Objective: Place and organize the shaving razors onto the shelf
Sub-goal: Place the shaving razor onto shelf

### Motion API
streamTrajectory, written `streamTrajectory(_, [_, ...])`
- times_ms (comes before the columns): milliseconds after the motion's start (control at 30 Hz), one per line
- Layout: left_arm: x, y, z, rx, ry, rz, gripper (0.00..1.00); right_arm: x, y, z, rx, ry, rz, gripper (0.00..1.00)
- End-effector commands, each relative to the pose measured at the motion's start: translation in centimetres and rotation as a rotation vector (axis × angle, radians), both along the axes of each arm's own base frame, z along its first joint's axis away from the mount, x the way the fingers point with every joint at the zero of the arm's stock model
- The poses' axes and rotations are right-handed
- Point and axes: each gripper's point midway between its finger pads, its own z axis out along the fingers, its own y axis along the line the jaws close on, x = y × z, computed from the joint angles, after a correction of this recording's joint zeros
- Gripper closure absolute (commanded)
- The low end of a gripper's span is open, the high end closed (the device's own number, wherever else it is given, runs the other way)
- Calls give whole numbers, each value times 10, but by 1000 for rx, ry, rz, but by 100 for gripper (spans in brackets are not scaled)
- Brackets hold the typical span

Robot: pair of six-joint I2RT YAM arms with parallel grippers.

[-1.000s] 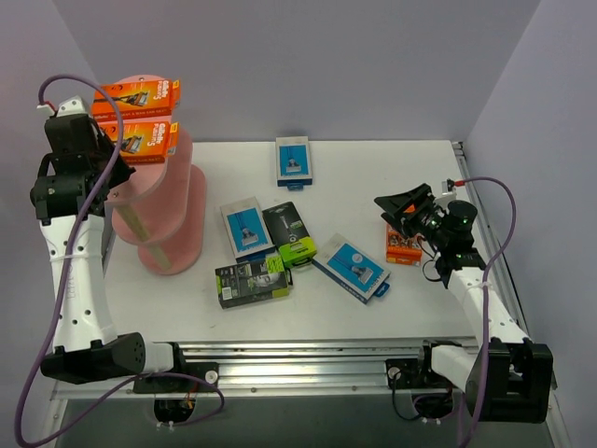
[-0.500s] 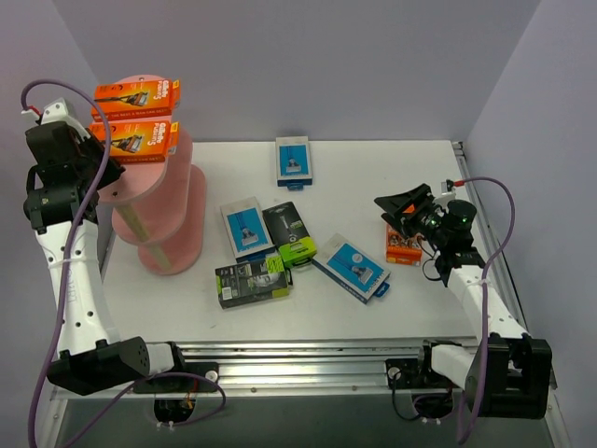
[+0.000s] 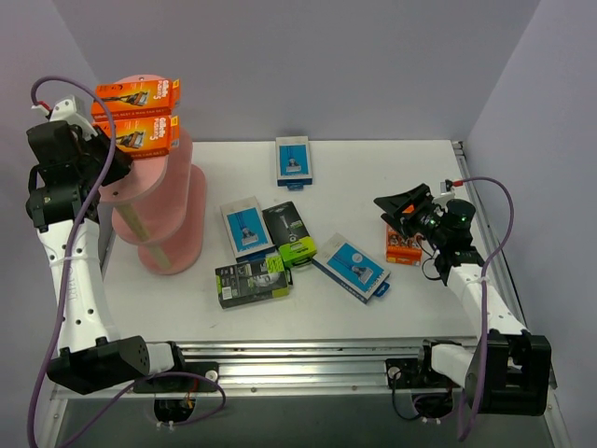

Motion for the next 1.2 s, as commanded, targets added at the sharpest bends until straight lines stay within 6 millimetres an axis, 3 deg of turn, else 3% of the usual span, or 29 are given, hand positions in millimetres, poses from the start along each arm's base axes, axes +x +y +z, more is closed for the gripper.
streamTrajectory(0, [2,-3,14,22,-61,-36,73,6,-1,17,-15,-80,18,37])
streamTrajectory(33, [2,-2,14,27,-63,-37,66,6,-1,18,-15,-82,18,37])
streamTrajectory(167, [0,0,10,49,-48,-36,60,6,-1,17,-16,-79,17,37])
streamTrajectory(567, [-4,2,2,82,-32,-41,52,5,-1,14,-18,-75,19,37])
streamTrajectory(1167, [13,0,1,50,-37,-59,46,9,-1,14,-15,-76,22,37])
